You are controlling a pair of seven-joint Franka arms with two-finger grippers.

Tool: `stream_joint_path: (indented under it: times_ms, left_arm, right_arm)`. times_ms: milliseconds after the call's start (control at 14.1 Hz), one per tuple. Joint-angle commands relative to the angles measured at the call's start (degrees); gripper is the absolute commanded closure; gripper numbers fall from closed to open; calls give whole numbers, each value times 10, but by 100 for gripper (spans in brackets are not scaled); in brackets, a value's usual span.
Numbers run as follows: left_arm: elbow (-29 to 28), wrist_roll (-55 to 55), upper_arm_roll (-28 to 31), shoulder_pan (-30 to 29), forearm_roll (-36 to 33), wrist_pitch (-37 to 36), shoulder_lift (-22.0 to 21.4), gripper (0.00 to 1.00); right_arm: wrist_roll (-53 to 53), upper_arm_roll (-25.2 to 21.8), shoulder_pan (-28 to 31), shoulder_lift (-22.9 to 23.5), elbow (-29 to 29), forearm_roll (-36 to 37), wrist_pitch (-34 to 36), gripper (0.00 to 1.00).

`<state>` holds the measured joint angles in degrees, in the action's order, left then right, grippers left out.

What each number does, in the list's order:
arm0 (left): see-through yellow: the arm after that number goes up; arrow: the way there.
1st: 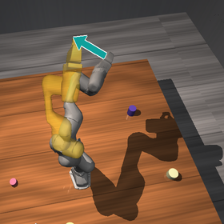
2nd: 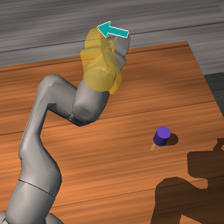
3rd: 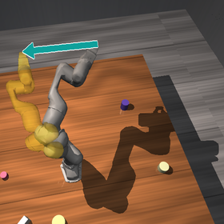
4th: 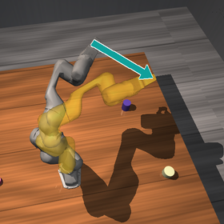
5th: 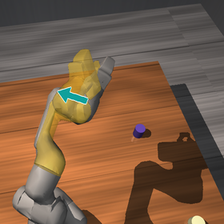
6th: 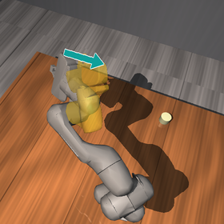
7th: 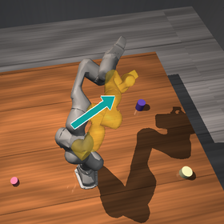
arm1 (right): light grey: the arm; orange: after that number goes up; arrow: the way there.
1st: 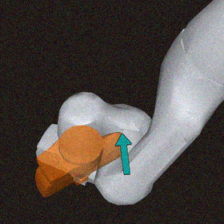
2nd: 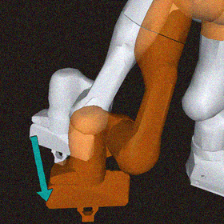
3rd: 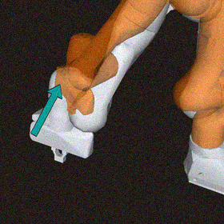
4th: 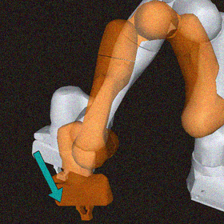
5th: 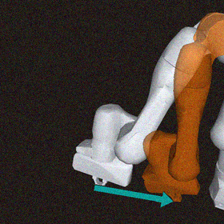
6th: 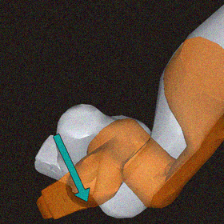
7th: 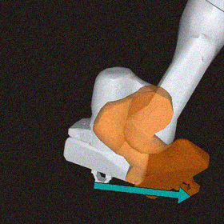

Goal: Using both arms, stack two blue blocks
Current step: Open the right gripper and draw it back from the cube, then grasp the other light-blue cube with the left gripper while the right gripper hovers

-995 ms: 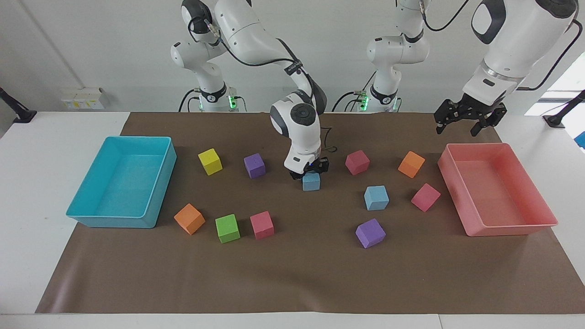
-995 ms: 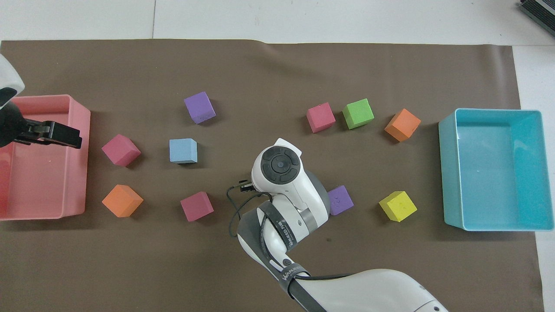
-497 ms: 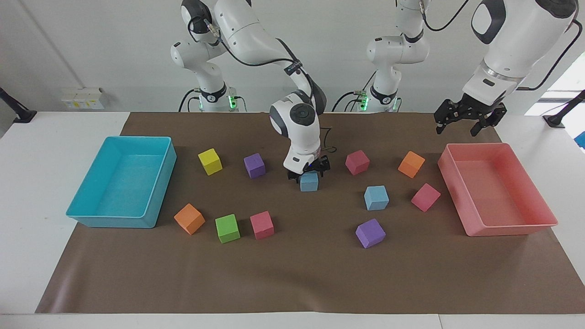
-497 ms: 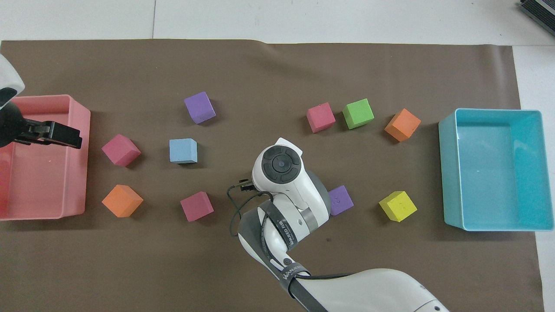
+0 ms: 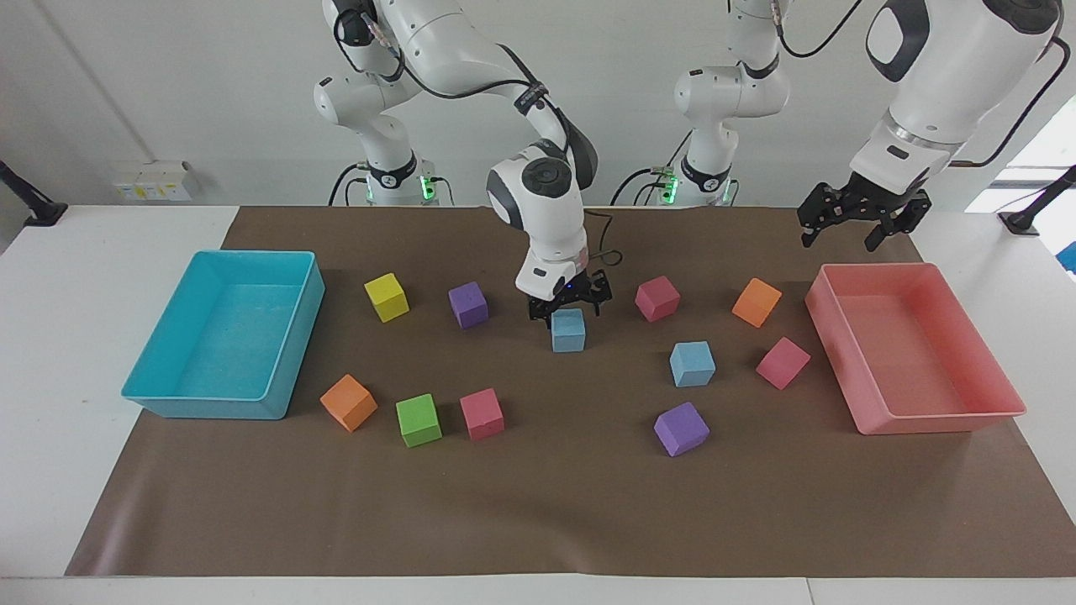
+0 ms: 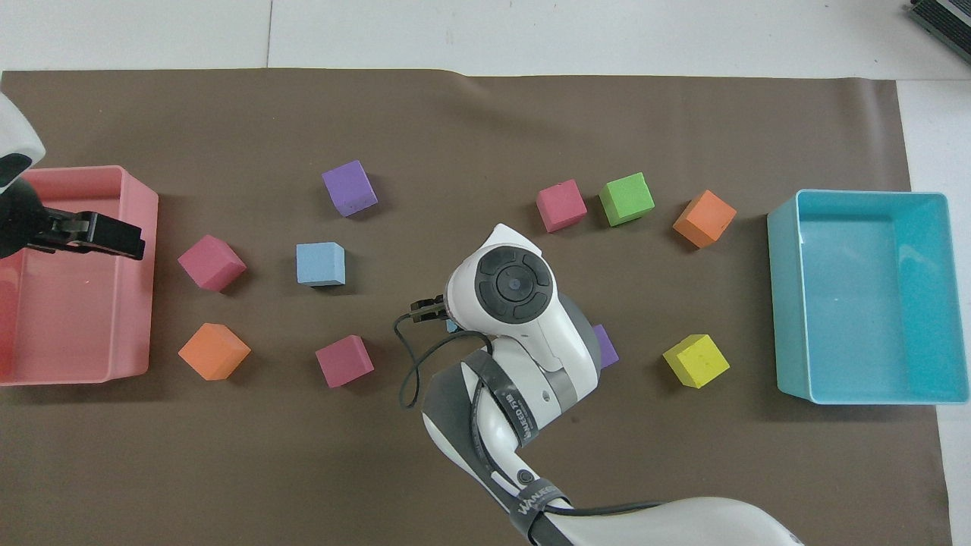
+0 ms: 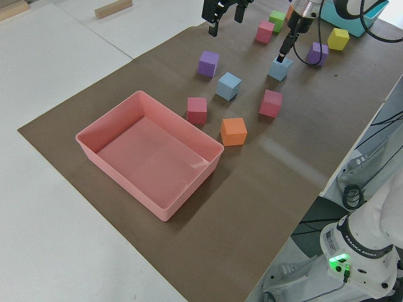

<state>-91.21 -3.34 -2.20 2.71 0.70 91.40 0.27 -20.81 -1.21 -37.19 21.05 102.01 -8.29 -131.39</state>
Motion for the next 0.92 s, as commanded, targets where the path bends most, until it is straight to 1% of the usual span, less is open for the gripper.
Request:
stream_joint_path:
  times_ms: [0, 142, 284, 355, 497, 568, 639, 710, 781, 852]
  left_arm:
    - [-12, -4, -5, -7, -6, 6, -11, 0]
    - [-13, -4, -4, -7, -6, 16, -11, 0]
    - [-20, -5, -4, -8, -6, 37, -10, 0]
    - [-24, -6, -4, -6, -6, 56, -5, 0]
    - [-39, -6, -5, 1, -6, 102, 2, 0]
    - [-48, -6, -7, 4, -6, 117, 5, 0]
    - [-55, -7, -7, 12, -6, 122, 9, 0]
    - [-59, -7, -7, 17, -6, 128, 10, 0]
    - [-70, -6, -7, 22, -6, 146, 11, 0]
    - [-92, -2, -7, 35, -6, 172, 17, 0]
  right_arm:
    - [19, 4, 36, -43, 33, -16, 11, 0]
    - [40, 4, 60, -71, 48, -71, 12, 0]
    - [88, 3, 90, -90, 62, -137, 11, 0]
    - [135, 4, 110, -94, 71, -180, 11, 0]
    - [267, 3, 150, -101, 93, -277, 11, 0]
    - [338, 3, 175, -108, 108, -310, 14, 0]
    - [385, 3, 192, -113, 118, -339, 29, 0]
    - [403, 3, 206, -118, 124, -358, 47, 0]
    - [407, 3, 215, -120, 128, -361, 52, 0]
    - [408, 3, 221, -121, 132, -367, 52, 0]
